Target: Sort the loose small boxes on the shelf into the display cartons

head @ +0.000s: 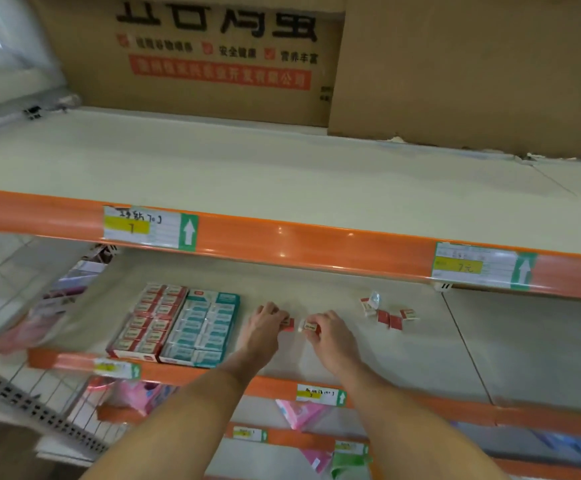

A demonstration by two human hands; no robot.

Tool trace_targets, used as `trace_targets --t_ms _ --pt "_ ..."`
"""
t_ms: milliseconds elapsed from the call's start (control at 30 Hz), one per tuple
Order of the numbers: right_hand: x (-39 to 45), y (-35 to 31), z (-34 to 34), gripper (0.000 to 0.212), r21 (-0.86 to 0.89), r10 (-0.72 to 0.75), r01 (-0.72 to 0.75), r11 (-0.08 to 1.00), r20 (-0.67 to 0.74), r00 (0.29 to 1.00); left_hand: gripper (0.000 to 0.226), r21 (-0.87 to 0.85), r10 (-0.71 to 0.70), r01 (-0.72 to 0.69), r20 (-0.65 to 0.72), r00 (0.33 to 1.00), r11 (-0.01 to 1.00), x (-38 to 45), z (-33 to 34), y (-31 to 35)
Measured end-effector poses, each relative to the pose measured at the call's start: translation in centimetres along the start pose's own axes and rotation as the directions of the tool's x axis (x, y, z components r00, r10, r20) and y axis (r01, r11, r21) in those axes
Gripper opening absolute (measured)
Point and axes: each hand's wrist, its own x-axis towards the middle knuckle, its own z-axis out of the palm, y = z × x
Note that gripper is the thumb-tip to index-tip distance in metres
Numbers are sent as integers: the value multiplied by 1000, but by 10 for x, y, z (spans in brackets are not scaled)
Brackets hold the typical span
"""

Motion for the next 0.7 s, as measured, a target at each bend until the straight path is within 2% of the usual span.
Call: trace_targets --t_ms 167,400,700 --pt "10 -37 18 28 -40 -50 51 998 16 999 34 -46 -64 63 -36 997 997 -10 -20 -34" --pt "21 -89 42 28 -44 -64 65 997 32 997 45 -186 -121 105 -78 990 977 -25 -46 -83" --pt "30 -161 76 31 -34 -94 96 995 67 993 51 -157 -156 133 -147 977 979 -52 -84 -148"
